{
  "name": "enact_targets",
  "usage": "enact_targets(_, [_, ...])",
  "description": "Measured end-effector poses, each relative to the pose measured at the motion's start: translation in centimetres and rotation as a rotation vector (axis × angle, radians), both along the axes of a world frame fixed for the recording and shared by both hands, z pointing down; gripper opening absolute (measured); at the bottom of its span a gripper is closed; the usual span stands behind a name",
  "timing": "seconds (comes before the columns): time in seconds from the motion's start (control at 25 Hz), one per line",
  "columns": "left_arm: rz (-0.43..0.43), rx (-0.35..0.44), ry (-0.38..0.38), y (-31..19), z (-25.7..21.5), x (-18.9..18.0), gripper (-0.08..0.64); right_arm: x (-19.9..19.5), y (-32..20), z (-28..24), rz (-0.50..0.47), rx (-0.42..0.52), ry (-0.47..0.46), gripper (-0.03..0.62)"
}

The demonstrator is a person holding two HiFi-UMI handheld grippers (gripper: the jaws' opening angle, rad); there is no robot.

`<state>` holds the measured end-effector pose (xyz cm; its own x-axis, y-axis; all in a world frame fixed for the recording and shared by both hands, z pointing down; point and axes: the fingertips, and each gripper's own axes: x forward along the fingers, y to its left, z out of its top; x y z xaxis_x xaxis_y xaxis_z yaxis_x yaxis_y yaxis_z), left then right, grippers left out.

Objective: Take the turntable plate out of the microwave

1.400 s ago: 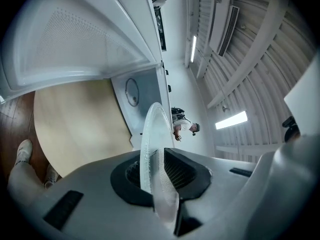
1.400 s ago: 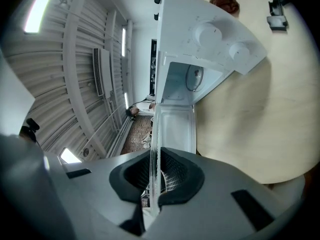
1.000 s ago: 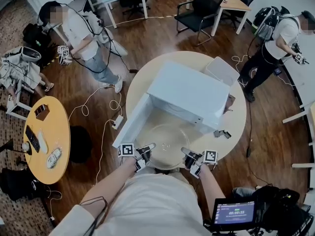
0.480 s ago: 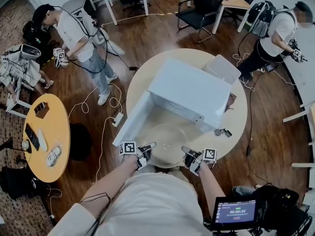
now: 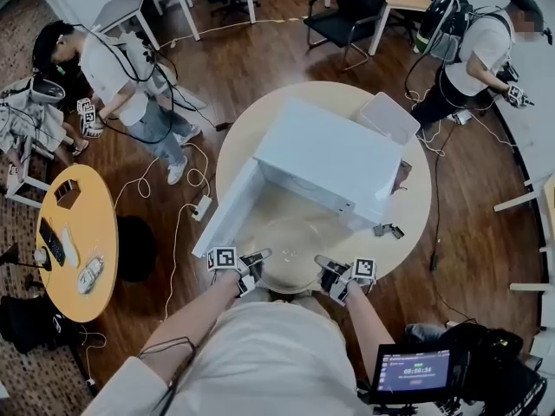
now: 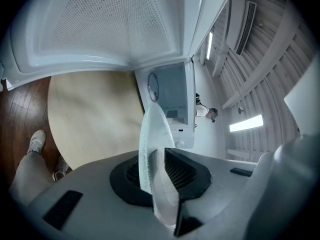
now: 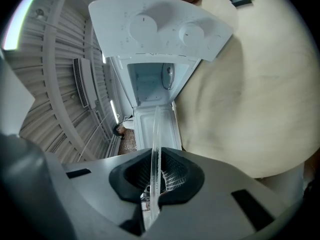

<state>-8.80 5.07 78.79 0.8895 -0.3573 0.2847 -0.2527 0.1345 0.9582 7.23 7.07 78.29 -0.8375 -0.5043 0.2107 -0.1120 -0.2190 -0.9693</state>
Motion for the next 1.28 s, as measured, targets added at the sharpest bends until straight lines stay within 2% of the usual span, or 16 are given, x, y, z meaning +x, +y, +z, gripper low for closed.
enact_targets(0.48, [-0.010, -0.016, -0.018, -1.5, 1.8, 0.2, 0.048, 0.5, -1.8, 2.3, -0.004, -0.023, 0.005, 0.028])
enact_targets(0.72, [-0.015, -0.037, -0.038, -0.5, 2.8, -0.5, 0.048, -0.1, -0.7, 3.7, -0.007, -0.071, 0.016, 0.028])
enact_targets(1.28, [0.005, 0.072, 0.007, -2.9, 1.4, 0.8, 0.048, 1.0, -2.7, 1.8, 0.032, 0.032, 0.046, 0.028])
